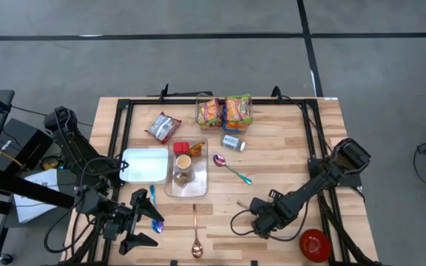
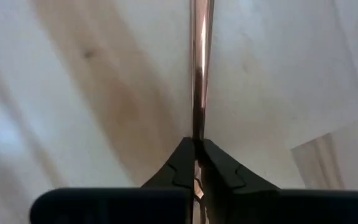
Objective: Pick & Place Food Item
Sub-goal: Put the right gold spoon into the white bin
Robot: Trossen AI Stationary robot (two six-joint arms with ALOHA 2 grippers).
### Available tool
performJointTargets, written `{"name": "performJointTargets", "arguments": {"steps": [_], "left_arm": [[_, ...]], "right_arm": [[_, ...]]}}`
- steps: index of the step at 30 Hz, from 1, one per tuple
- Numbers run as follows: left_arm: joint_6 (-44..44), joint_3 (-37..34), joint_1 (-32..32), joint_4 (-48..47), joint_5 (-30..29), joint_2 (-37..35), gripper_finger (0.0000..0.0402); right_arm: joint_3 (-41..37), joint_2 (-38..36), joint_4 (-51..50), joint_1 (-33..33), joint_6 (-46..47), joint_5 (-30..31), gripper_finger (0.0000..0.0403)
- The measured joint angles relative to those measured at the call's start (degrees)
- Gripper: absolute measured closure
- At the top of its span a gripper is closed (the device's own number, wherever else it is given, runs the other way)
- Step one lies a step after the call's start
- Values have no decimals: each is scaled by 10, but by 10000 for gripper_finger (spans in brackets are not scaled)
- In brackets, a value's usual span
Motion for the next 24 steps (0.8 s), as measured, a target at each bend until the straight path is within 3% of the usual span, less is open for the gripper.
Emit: {"name": "performJointTargets", "arguments": {"steps": [7, 14, 19, 24], "left_arm": [[2, 0, 9, -26, -32, 0, 60], [18, 0, 84, -43, -62, 38, 60], [76, 6, 124, -48, -27, 93, 60], [77, 57, 139, -47, 22, 135, 60]], "right_arm": [[0, -42, 73, 10, -93, 19, 400], [2, -118, 87, -10, -186, 29, 402], [2, -178, 87, -45, -256, 30, 402], [2, -221, 128, -84, -359, 20, 402]]}}
